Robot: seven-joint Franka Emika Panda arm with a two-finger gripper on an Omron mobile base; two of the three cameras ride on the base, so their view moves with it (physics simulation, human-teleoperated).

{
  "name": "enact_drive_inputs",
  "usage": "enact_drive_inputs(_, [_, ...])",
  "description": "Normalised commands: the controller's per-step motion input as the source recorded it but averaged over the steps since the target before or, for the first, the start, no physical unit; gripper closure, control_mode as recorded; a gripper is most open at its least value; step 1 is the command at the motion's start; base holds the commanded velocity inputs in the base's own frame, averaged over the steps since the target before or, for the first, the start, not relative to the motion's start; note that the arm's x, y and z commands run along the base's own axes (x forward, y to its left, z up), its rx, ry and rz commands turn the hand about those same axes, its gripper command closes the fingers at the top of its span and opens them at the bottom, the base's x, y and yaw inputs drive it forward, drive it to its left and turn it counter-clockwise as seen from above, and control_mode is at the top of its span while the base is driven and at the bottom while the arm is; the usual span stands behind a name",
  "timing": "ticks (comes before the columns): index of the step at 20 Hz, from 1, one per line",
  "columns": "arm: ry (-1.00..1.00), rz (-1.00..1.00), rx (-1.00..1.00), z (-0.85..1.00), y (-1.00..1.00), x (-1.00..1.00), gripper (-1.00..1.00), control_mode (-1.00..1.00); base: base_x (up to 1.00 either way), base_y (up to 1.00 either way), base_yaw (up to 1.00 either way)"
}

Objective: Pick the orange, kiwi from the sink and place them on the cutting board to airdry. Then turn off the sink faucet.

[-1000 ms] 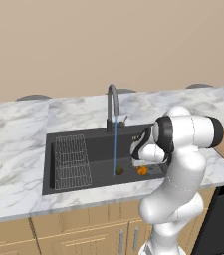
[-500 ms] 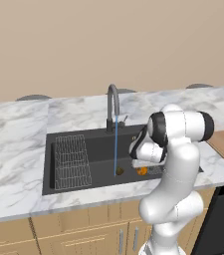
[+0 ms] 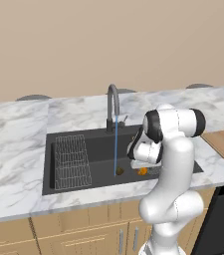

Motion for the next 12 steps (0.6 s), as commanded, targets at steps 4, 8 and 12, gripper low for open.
enact_drive_inputs(4, [0.00,0.00,0.01,-0.22,-0.05,0.16,-1.00,-1.00,0.00,0.00,0.00])
enact_drive_inputs(8, [0.00,0.00,0.02,-0.22,-0.04,0.20,-1.00,-1.00,0.00,0.00,0.00])
enact_drive_inputs(12, [0.00,0.00,0.02,-0.20,-0.02,0.23,-1.00,-1.00,0.00,0.00,0.00])
